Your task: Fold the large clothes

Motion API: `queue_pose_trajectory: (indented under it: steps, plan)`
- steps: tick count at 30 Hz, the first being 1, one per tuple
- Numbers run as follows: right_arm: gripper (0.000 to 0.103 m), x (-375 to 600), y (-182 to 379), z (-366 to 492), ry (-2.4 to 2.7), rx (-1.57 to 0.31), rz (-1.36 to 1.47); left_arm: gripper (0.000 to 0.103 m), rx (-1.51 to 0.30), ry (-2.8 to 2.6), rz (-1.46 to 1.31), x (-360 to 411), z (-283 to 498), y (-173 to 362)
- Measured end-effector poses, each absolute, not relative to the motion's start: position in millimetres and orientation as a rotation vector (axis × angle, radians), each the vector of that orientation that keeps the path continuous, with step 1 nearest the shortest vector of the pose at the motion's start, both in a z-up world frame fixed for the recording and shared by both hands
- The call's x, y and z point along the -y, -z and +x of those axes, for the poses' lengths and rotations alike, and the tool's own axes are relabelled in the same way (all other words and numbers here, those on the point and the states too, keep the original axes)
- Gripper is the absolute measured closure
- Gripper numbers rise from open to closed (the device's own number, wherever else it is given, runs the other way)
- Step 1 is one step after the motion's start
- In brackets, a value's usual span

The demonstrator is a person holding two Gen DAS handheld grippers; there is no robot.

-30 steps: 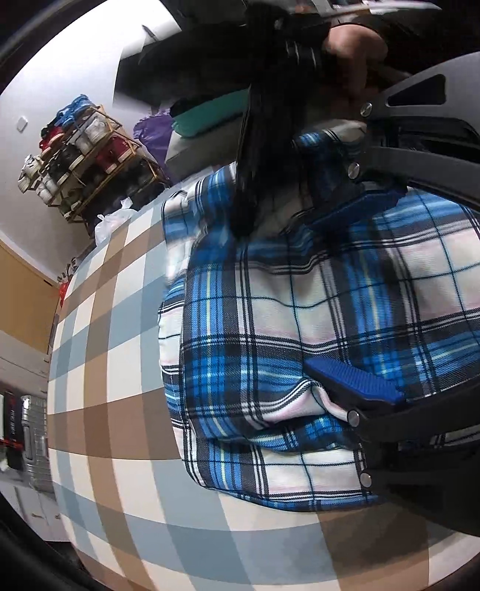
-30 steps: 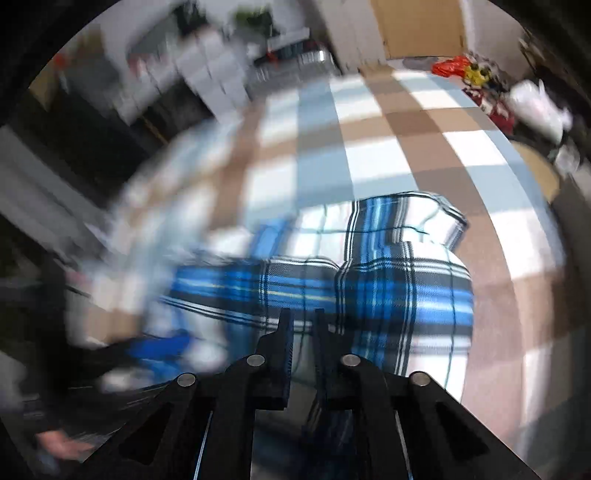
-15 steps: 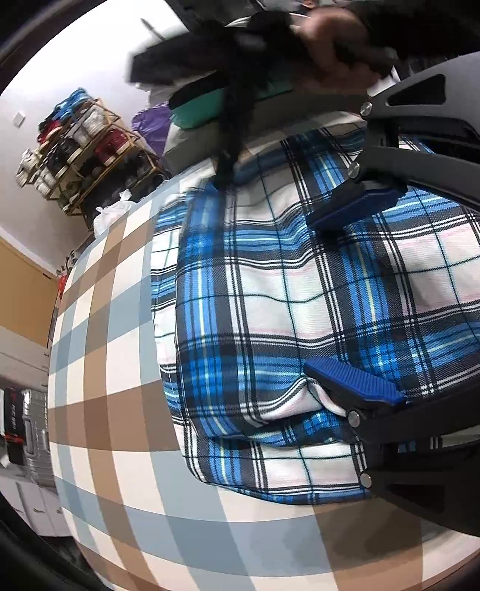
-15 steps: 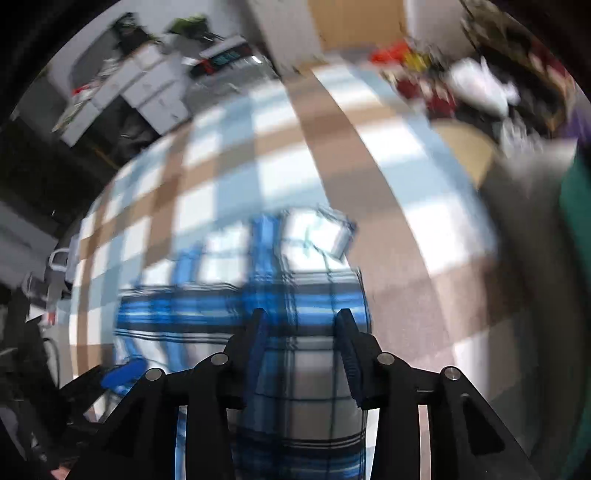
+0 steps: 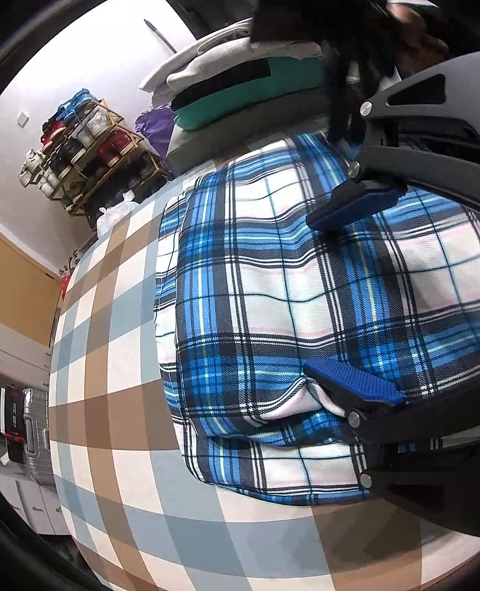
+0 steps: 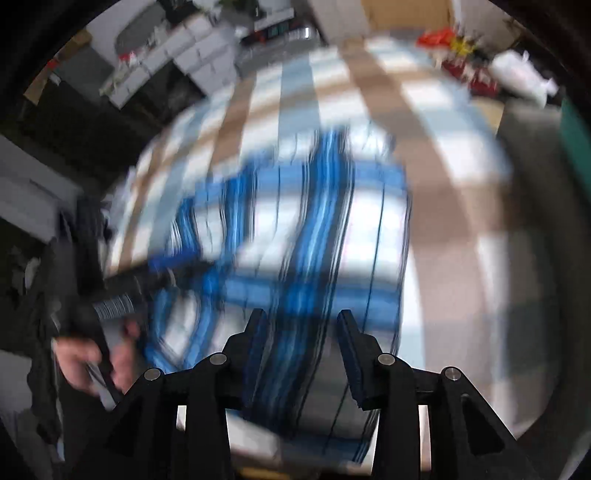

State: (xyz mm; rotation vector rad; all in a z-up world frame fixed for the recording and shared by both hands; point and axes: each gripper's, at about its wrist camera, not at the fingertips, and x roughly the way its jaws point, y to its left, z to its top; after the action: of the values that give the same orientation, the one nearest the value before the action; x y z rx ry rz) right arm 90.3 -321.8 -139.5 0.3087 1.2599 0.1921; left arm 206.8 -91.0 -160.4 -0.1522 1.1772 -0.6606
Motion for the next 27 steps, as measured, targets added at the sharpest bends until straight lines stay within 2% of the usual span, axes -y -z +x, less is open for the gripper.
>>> queue_pose_trajectory:
  steps: [4, 7, 9, 11, 15, 17, 19, 22, 25, 27]
  plan:
    - [0.065, 313, 173, 87, -0.151, -1.244, 0.253, 0.037, -1.165, 0.639, -0.118, 95, 203, 160]
    - [0.064, 307, 158, 87, -0.092, -1.266, 0.275, 0.037, -1.166, 0.643, -0.107, 96, 203, 159]
    - [0.065, 294, 135, 80, -0.168, -1.192, 0.299, 0.037, -1.170, 0.649, -0.121, 94, 204, 159]
    - [0.060, 273, 125, 76, -0.214, -1.156, 0.243, 0.037, -1.175, 0.656, -0.144, 90, 205, 160]
    - [0.057, 241, 165, 79, -0.225, -1.246, 0.166, 0.037, -1.187, 0.663, -0.186, 84, 206, 161]
    - [0.057, 228, 174, 72, -0.199, -1.154, 0.067, 0.037, -1.189, 0.673, -0.203, 80, 206, 161]
    - [0.061, 216, 170, 67, -0.176, -1.152, -0.004, 0.037, -1.188, 0.683, -0.196, 79, 205, 161]
    - [0.069, 223, 147, 54, -0.234, -1.161, 0.073, 0.037, -1.179, 0.687, -0.162, 82, 202, 160]
    - [0.070, 245, 129, 36, -0.216, -1.120, 0.114, 0.037, -1.166, 0.670, -0.113, 89, 199, 160]
    - [0.069, 259, 140, 34, -0.197, -1.155, 0.130, 0.036, -1.157, 0.656, -0.080, 93, 197, 160]
